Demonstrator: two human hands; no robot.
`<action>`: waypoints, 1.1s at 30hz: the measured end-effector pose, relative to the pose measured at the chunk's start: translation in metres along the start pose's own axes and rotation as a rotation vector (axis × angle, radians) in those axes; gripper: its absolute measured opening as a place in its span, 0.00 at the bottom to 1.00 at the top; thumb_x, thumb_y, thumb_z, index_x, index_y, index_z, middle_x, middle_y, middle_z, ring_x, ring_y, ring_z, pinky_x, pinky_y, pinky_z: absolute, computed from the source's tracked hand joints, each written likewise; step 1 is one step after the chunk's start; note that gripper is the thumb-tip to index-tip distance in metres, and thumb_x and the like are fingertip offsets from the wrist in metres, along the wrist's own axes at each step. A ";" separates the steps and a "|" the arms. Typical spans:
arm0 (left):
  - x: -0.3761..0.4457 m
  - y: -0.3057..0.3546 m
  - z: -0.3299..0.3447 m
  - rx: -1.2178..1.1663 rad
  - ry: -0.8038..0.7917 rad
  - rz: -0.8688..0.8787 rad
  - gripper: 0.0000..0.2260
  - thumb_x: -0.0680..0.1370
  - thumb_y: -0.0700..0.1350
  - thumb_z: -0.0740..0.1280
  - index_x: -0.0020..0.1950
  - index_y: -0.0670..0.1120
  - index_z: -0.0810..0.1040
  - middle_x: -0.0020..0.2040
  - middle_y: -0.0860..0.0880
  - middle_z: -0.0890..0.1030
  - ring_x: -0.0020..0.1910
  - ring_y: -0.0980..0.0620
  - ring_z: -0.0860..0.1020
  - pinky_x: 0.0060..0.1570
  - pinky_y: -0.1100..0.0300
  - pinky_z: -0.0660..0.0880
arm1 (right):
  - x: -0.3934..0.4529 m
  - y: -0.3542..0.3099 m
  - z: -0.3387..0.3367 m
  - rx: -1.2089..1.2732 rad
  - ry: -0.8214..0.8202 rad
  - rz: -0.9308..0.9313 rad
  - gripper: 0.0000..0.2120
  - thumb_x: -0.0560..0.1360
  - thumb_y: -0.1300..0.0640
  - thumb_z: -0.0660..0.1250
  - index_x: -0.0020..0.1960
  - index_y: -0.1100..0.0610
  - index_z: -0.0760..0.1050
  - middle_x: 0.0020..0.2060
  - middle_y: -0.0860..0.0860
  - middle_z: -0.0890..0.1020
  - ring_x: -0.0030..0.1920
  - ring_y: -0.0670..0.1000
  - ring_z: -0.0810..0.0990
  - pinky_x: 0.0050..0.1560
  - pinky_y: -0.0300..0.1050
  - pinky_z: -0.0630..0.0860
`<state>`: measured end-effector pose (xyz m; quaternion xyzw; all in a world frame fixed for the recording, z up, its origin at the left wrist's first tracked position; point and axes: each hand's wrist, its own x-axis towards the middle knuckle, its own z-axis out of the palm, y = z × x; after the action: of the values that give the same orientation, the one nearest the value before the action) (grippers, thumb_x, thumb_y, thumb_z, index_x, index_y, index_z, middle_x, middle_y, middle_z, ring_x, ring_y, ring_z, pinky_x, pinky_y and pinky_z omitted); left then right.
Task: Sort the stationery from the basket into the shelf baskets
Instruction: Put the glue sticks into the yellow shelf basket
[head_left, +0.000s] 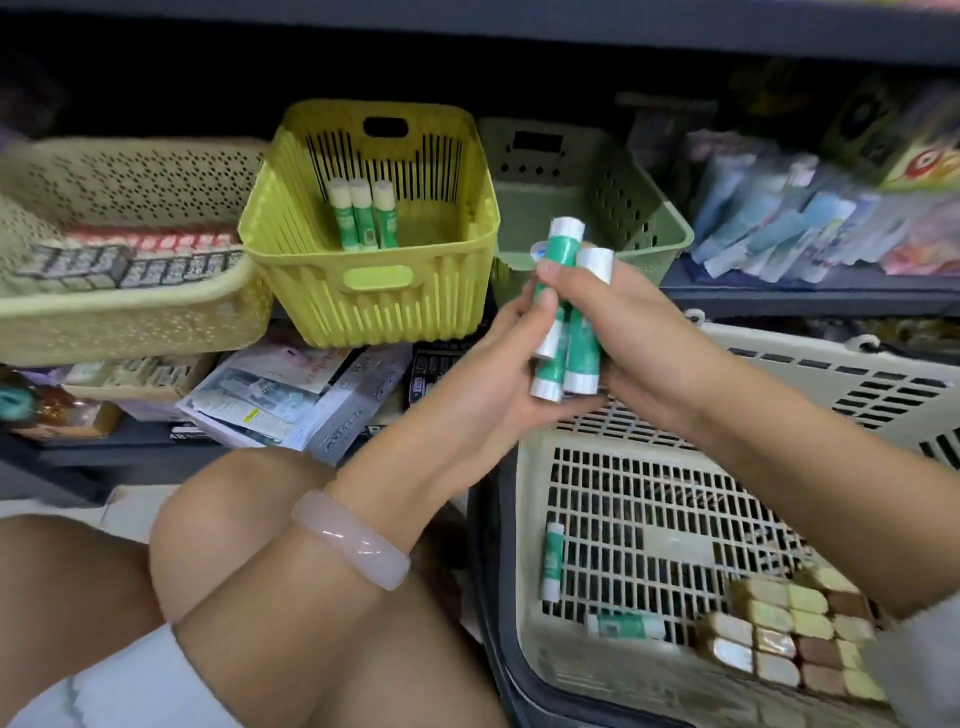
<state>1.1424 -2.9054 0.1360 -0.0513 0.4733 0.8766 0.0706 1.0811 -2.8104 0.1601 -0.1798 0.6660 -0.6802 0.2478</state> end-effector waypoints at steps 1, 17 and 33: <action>-0.001 0.008 -0.003 0.030 -0.008 0.034 0.20 0.80 0.52 0.53 0.71 0.51 0.64 0.65 0.47 0.74 0.60 0.50 0.77 0.55 0.49 0.77 | 0.004 -0.007 0.007 -0.081 0.017 -0.051 0.05 0.77 0.55 0.62 0.48 0.57 0.71 0.41 0.56 0.74 0.43 0.51 0.76 0.48 0.52 0.76; 0.002 0.109 -0.077 0.152 0.276 0.259 0.06 0.76 0.44 0.63 0.50 0.44 0.76 0.35 0.48 0.77 0.27 0.55 0.73 0.24 0.65 0.70 | 0.096 -0.045 0.074 -0.534 0.069 -0.321 0.13 0.79 0.49 0.56 0.48 0.58 0.72 0.30 0.44 0.72 0.28 0.40 0.70 0.31 0.34 0.67; 0.008 0.157 -0.146 -0.020 0.517 0.400 0.04 0.79 0.37 0.60 0.50 0.39 0.73 0.39 0.41 0.80 0.27 0.54 0.78 0.28 0.65 0.76 | 0.215 -0.049 0.071 -1.539 0.011 -0.014 0.10 0.76 0.54 0.63 0.52 0.60 0.76 0.46 0.56 0.79 0.41 0.54 0.74 0.40 0.42 0.68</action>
<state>1.1108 -3.1117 0.1837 -0.1788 0.4678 0.8356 -0.2259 0.9422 -2.9925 0.1938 -0.3023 0.9517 -0.0275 0.0453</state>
